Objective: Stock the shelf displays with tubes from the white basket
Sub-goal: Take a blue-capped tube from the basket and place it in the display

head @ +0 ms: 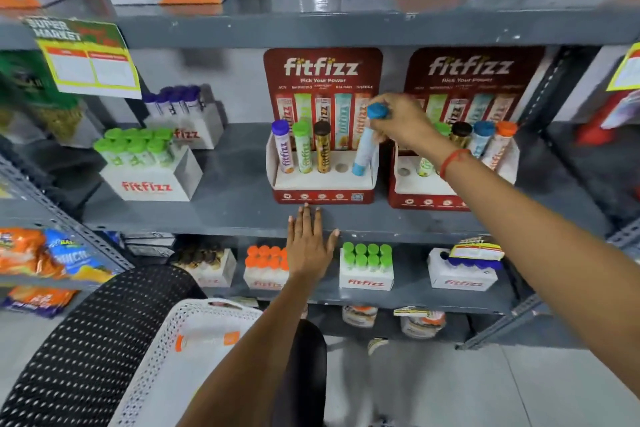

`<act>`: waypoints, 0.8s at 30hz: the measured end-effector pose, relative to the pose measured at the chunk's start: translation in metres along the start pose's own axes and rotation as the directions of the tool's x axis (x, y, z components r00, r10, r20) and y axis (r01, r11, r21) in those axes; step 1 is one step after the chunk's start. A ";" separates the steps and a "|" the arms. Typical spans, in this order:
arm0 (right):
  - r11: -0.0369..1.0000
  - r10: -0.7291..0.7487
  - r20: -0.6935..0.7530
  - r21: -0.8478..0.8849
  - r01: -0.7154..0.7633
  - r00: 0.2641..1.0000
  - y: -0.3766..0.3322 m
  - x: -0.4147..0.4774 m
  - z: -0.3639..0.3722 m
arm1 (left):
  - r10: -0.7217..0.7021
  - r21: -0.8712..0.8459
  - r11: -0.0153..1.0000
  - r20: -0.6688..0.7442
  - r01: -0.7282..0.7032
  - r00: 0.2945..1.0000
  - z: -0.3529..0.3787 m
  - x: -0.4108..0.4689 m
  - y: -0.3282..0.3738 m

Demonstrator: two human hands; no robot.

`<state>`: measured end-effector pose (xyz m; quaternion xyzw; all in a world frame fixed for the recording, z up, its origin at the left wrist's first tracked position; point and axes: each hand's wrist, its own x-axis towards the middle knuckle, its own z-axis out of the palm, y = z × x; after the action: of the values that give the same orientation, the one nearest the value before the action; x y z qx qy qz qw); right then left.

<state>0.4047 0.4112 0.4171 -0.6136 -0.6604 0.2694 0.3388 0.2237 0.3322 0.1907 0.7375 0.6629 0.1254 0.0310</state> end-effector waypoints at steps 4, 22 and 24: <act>0.990 0.078 0.095 -0.123 -0.066 0.992 -0.015 0.015 0.005 | -0.007 0.052 0.999 0.045 0.005 0.999 -0.004 -0.002 -0.003; 0.905 0.080 -0.001 -0.420 -0.073 0.997 -0.040 0.025 -0.008 | -0.027 0.086 0.996 0.123 0.017 0.992 -0.012 -0.005 0.001; 0.896 0.072 0.017 -0.441 -0.058 0.997 -0.040 0.025 -0.008 | -0.028 0.088 0.996 0.128 0.017 0.991 -0.012 -0.005 0.001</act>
<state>0.3857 0.4317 0.4556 -0.6915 -0.6888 0.1343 0.1713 0.2213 0.3261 0.2020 0.7371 0.6727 0.0482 0.0429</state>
